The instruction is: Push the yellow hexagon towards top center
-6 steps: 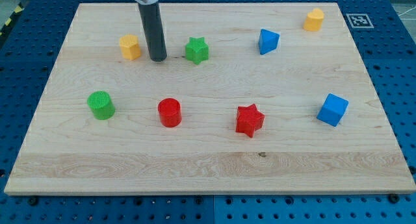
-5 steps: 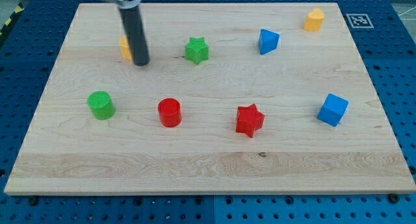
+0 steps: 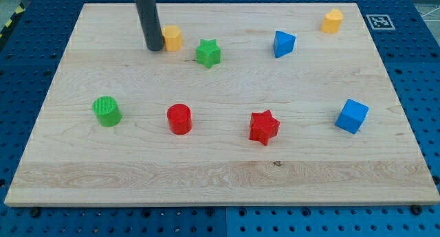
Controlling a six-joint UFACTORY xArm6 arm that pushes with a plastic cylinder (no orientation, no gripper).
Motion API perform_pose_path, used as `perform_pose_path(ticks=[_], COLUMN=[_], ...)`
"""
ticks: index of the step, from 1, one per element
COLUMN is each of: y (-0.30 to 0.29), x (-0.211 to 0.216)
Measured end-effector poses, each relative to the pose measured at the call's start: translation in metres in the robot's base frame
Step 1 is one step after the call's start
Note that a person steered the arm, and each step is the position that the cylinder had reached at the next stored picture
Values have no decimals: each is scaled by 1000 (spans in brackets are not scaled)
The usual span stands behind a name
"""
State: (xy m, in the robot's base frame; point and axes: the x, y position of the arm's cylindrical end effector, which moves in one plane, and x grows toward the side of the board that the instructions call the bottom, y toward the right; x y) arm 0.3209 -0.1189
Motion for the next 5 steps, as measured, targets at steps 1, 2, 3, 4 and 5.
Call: perform_pose_path(ticks=[1,2,3,4,5], y=[23,66,85,101,110], x=[-16,-29,-33,-37,-38])
